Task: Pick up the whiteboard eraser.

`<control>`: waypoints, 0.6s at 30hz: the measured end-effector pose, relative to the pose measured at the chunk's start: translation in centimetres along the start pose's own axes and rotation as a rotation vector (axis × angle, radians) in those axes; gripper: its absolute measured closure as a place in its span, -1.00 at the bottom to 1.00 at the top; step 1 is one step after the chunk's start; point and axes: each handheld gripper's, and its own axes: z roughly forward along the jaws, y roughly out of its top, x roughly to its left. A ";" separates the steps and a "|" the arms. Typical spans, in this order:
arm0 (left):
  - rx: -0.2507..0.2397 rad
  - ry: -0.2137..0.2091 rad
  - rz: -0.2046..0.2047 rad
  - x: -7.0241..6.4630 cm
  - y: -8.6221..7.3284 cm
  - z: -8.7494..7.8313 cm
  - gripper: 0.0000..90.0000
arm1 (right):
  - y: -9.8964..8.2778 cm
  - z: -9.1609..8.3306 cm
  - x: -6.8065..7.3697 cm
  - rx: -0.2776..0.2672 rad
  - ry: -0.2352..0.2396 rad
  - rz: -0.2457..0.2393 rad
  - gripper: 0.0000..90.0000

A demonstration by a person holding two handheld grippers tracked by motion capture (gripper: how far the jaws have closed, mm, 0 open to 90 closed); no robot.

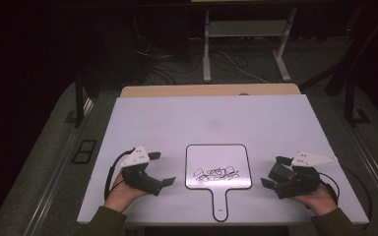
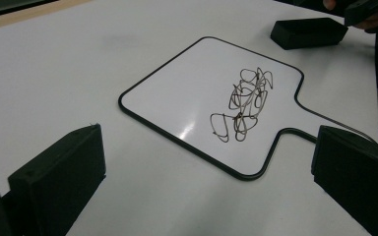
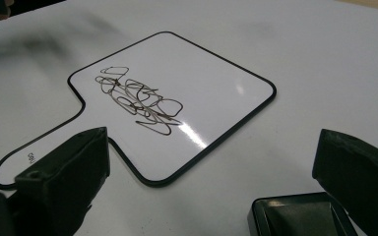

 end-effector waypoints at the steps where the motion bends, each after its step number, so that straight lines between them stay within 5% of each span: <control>1: -0.001 0.000 0.000 0.0 0.0 0.0 -1.00 | 0.0 0.0 0.0 0.000 0.004 -0.001 -1.00; 18: -0.002 0.006 0.010 -0.3 0.1 0.0 -1.00 | 1.0 -1.1 -0.8 0.005 0.025 -0.009 -1.00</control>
